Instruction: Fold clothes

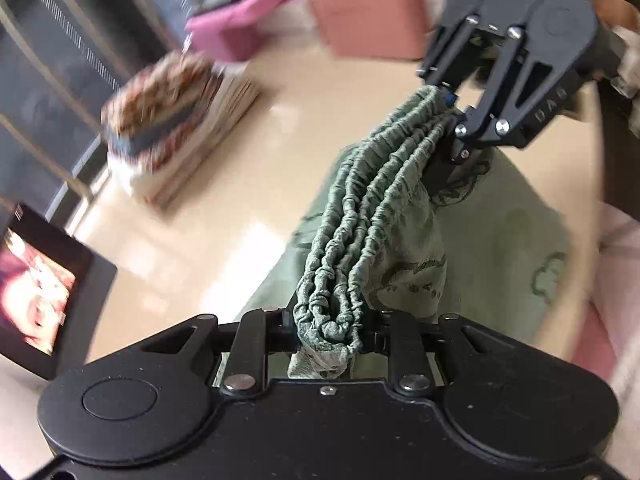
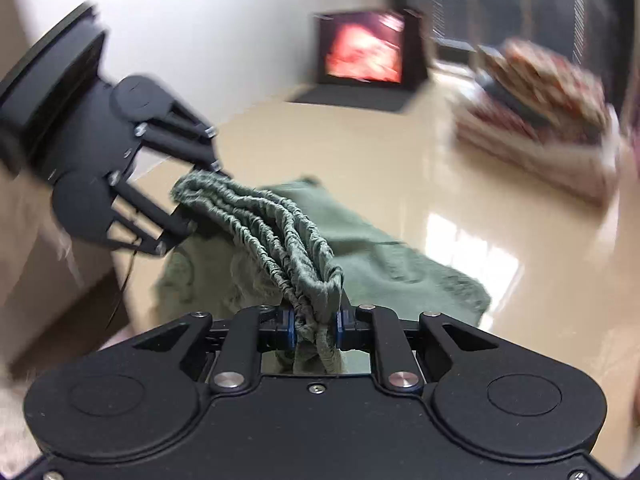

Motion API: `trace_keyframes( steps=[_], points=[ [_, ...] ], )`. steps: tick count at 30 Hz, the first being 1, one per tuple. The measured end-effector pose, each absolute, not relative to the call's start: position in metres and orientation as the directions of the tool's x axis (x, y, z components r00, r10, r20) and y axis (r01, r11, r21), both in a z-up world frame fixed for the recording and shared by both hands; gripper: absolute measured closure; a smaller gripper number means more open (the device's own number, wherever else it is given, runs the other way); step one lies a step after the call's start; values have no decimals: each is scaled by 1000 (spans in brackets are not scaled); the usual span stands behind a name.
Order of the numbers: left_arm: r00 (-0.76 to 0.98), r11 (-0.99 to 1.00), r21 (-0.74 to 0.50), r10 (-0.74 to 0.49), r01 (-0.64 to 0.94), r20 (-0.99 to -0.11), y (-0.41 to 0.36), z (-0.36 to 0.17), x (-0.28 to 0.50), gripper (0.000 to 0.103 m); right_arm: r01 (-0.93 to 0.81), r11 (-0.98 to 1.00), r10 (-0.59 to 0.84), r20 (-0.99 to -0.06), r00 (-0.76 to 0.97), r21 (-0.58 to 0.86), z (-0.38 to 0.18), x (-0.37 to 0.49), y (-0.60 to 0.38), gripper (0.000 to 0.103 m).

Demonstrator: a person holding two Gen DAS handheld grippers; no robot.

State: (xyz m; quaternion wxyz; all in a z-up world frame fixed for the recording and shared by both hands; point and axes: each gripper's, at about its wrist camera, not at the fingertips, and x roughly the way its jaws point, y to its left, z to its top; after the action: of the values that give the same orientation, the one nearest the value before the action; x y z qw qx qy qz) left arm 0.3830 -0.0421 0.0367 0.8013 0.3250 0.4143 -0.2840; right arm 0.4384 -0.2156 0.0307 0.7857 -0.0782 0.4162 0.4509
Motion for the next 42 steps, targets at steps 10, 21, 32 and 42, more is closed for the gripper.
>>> trace_keyframes(
  steps=[10, 21, 32, 42],
  points=[
    [540, 749, 241, -181, 617, -822, -2, 0, 441, 29, -587, 705, 654, -683, 324, 397, -45, 487, -235, 47],
    [716, 840, 172, -309, 514, -626, 20, 0, 318, 74, -630, 742, 647, -491, 584, 228, -18, 347, -250, 41],
    [713, 870, 164, -259, 466, -652, 10, -51, 264, 81, -601, 797, 526, -559, 641, 62, -78, 260, -218, 50],
    [824, 944, 173, -144, 280, -548, 4, -31, 236, 9, -522, 845, 488, -557, 671, 112, -69, 254, -205, 23]
  ],
)
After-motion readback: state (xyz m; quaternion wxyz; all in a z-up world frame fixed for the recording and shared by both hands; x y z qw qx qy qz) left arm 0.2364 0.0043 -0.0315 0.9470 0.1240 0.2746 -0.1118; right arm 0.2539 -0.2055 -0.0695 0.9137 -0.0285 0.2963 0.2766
